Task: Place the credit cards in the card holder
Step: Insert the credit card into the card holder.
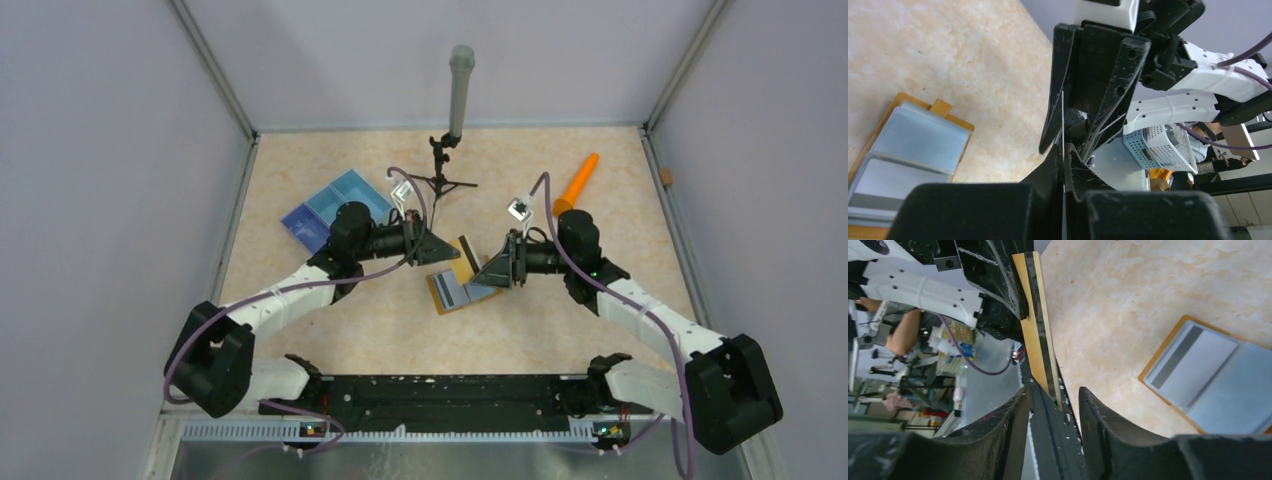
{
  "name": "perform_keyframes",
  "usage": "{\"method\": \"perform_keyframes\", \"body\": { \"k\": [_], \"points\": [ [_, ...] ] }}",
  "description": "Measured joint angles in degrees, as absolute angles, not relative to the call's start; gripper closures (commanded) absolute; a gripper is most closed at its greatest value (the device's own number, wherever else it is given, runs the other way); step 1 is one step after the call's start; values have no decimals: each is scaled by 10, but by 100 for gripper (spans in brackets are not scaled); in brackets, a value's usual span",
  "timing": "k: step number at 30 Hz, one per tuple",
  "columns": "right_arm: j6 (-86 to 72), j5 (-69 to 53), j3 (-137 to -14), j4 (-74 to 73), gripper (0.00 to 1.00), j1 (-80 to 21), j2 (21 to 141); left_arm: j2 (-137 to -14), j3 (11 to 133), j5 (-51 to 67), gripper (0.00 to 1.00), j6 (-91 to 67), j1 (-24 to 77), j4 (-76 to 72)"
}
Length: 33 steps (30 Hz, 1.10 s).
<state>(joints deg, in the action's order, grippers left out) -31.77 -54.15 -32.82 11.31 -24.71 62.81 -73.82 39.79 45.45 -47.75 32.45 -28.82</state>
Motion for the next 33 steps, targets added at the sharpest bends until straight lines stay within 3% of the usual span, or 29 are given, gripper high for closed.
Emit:
{"method": "perform_keyframes", "body": {
  "k": [3, 4, 7, 9, 14, 23, 27, 28, 31, 33],
  "points": [
    [-336, -554, -317, 140, 95, -255, 631, -743, 398, 454, 99, -492, 332, -315],
    [-347, -555, -313, 154, 100, -256, 634, -745, 398, 454, 88, -495, 335, -321],
    [-375, -553, -295, 191, 100, -257, 640, -751, 391, 448, 52, -510, 340, -342],
    [-400, -541, -277, 225, 100, -258, 640, -752, 374, 435, 46, -528, 341, -368],
    [-464, -495, -221, 312, 100, -258, 633, -752, 323, 408, 44, -587, 343, -437],
    [-538, -474, -210, 438, 100, -258, 644, -799, 316, 400, 49, -655, 360, -535],
    [-547, -478, -210, 459, 100, -258, 658, -825, 316, 398, 59, -682, 367, -576],
    [-547, -479, -210, 459, 100, -258, 659, -830, 316, 396, 65, -689, 368, -586],
    [-547, -487, -210, 460, 100, -258, 665, -842, 316, 389, 99, -700, 369, -606],
    [-541, -490, -210, 458, 75, -258, 665, -848, 312, 375, 100, -699, 369, -609]
  ]
}}
